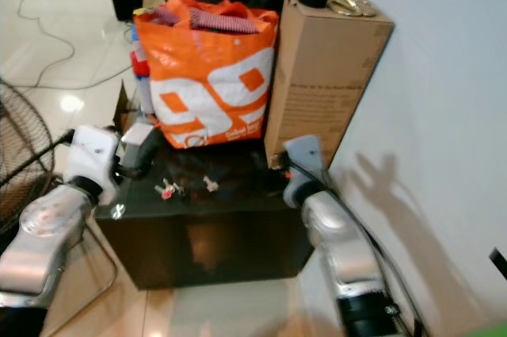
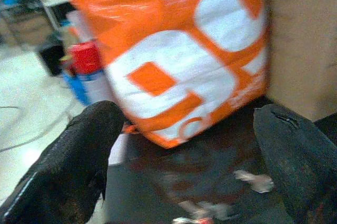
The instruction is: Hang keys on a hook
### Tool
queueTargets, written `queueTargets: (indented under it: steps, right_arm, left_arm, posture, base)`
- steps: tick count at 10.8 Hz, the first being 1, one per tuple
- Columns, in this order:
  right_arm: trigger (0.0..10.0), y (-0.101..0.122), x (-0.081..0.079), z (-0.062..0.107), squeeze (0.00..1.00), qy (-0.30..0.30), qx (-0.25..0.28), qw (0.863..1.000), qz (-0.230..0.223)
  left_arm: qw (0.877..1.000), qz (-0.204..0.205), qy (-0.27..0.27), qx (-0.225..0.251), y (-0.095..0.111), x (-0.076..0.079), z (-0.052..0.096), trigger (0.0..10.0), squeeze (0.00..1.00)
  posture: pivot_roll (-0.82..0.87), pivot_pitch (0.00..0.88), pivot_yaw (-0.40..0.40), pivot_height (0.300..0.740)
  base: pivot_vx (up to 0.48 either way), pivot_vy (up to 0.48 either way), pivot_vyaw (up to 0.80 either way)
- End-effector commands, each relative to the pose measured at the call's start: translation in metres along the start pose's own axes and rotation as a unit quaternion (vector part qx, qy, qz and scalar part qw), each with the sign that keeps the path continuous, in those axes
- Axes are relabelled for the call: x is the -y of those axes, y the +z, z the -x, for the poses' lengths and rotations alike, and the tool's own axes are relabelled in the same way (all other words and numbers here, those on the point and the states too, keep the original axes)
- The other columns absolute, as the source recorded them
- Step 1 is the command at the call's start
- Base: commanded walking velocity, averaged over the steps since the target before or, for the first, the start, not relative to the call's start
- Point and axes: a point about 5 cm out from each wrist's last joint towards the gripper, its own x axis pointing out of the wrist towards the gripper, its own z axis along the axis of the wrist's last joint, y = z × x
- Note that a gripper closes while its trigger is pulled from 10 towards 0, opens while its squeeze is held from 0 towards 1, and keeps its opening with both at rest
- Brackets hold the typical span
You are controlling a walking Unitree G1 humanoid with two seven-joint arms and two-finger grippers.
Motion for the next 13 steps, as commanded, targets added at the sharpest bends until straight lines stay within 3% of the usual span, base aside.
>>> queueTargets:
  steps: [1, 2, 12, 13]
  right_arm:
    - [10.0, 0.0037, -0.0032, -0.0034, 1.00, 0.008, 0.004, 1.000, 0.000]
    - [10.0, 0.0034, -0.0030, -0.0036, 1.00, 0.006, 0.004, 1.000, 0.003]
    - [10.0, 0.0024, -0.0007, -0.0050, 1.00, 0.006, 0.001, 1.000, 0.010]
    - [10.0, 0.0024, -0.0003, -0.0050, 1.00, 0.004, 0.002, 1.000, 0.009]
  left_arm:
    - [1.000, -0.007, 0.010, -0.003, -0.0008, -0.0062, 0.0018, 10.0, 0.00]
    - [1.000, -0.007, 0.010, -0.003, -0.0007, -0.0061, 0.0021, 10.0, 0.00]
    - [1.000, -0.009, 0.006, 0.000, 0.0003, -0.0049, 0.0001, 10.0, 0.00]
    - [1.000, -0.010, 0.005, 0.000, 0.0002, -0.0052, 0.0002, 10.0, 0.00]
  posture:
    - [0.05, 0.000, -0.059, 0.740]
    - [0.05, 0.000, -0.062, 0.740]
    - [0.05, 0.000, -0.057, 0.740]
    - [0.05, 0.000, -0.056, 0.740]
  base:
    - [0.307, 0.000, 0.80]
    - [0.311, 0.000, 0.80]
    - [0.323, 0.000, 0.00]
    - [0.326, 0.000, 0.80]
